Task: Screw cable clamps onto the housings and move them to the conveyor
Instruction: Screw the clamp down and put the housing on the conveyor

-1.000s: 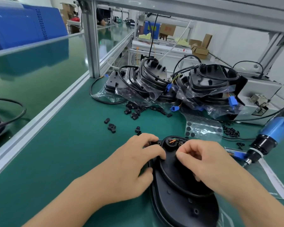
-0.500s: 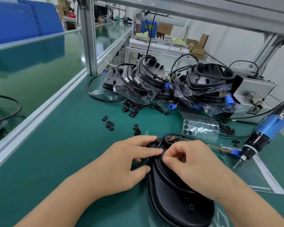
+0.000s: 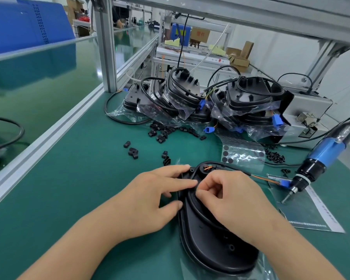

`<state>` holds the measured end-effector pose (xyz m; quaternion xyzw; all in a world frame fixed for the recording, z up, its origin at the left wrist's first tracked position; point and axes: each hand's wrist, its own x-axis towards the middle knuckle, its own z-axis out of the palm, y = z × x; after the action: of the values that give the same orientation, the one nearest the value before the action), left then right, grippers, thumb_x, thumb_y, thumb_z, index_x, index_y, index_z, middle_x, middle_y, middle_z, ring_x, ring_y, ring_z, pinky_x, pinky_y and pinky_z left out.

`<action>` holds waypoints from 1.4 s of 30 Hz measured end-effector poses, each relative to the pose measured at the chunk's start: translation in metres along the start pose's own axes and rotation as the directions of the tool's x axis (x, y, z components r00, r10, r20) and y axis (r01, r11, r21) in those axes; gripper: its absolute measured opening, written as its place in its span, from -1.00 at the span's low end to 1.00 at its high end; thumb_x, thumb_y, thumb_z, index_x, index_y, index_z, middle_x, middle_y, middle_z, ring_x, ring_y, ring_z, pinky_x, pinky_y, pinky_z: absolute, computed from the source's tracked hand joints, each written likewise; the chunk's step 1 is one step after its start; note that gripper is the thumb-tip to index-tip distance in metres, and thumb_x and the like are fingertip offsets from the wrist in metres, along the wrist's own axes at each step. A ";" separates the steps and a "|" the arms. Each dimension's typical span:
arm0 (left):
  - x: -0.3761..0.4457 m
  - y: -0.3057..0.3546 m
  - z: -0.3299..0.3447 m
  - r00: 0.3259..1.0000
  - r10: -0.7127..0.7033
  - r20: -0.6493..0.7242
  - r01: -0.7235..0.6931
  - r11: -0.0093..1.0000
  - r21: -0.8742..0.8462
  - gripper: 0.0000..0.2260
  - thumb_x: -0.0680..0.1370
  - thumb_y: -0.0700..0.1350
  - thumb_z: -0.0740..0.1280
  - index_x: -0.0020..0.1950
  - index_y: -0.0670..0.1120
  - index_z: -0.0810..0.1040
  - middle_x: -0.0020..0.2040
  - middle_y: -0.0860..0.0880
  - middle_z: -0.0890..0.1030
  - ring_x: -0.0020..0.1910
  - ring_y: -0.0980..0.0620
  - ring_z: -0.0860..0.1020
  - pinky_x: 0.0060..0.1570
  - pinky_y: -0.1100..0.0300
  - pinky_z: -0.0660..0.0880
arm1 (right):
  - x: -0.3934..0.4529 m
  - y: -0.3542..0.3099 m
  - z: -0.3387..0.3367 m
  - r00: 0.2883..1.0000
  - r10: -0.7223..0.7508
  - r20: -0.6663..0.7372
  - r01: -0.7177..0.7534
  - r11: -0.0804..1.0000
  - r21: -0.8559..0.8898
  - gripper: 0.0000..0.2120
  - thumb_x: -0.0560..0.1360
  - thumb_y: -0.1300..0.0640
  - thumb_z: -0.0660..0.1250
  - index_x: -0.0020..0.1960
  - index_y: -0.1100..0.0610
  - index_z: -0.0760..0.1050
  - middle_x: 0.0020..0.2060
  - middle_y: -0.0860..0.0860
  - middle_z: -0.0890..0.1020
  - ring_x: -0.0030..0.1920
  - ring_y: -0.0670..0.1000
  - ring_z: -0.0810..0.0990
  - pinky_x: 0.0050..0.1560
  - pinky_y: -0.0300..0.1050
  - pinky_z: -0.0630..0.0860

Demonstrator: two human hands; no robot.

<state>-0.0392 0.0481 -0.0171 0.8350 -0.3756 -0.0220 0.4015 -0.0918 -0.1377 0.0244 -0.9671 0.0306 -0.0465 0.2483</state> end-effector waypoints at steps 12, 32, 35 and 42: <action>0.001 0.016 0.003 0.983 -0.182 -0.035 0.170 0.962 -0.214 -0.71 0.55 -0.02 0.29 0.11 0.40 0.57 0.29 0.49 0.37 0.23 0.46 0.39 0.17 0.48 0.36 | 0.014 0.009 -0.012 0.995 -0.004 -0.098 0.008 0.999 0.042 -0.87 0.45 0.00 0.39 -0.22 -0.05 0.46 -0.34 -0.14 0.57 -0.29 -0.16 0.52 -0.18 -0.16 0.47; 0.038 0.044 0.017 0.659 -0.752 -0.022 0.706 0.628 -0.327 -0.34 0.06 0.28 0.55 -0.08 -0.15 0.54 -0.08 -0.07 0.62 -0.12 -0.03 0.60 -0.14 0.14 0.52 | 0.048 0.058 -0.042 0.999 0.021 -0.045 -0.012 0.982 0.187 -0.79 0.39 0.02 0.50 -0.31 0.09 0.55 -0.49 -0.10 0.58 -0.48 -0.16 0.48 -0.29 -0.17 0.48; 0.039 0.042 0.018 0.676 -0.736 0.031 0.600 0.525 -0.604 -0.45 0.10 0.14 0.60 -0.07 -0.15 0.61 -0.13 -0.06 0.69 -0.17 -0.06 0.66 -0.19 0.09 0.61 | 0.045 0.056 -0.032 0.995 0.034 -0.098 0.006 0.922 0.388 -0.77 0.39 0.06 0.52 -0.35 0.11 0.55 -0.57 -0.14 0.53 -0.56 -0.22 0.40 -0.43 -0.38 0.33; 0.023 0.035 0.002 0.622 -0.777 -0.099 0.244 0.312 -0.918 -0.54 0.32 -0.01 0.57 0.10 -0.25 0.61 -0.10 -0.18 0.71 -0.10 -0.16 0.68 -0.05 -0.01 0.63 | 0.033 0.006 -0.002 0.914 -0.236 -0.330 0.343 0.884 0.317 -0.85 0.37 0.13 0.51 -0.23 -0.06 0.58 -0.34 -0.18 0.61 -0.26 -0.21 0.55 -0.22 -0.38 0.40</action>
<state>-0.0445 0.0181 0.0117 0.5745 0.1157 -0.1010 0.8040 -0.0598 -0.1467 0.0259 -0.8801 -0.0898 -0.2255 0.4082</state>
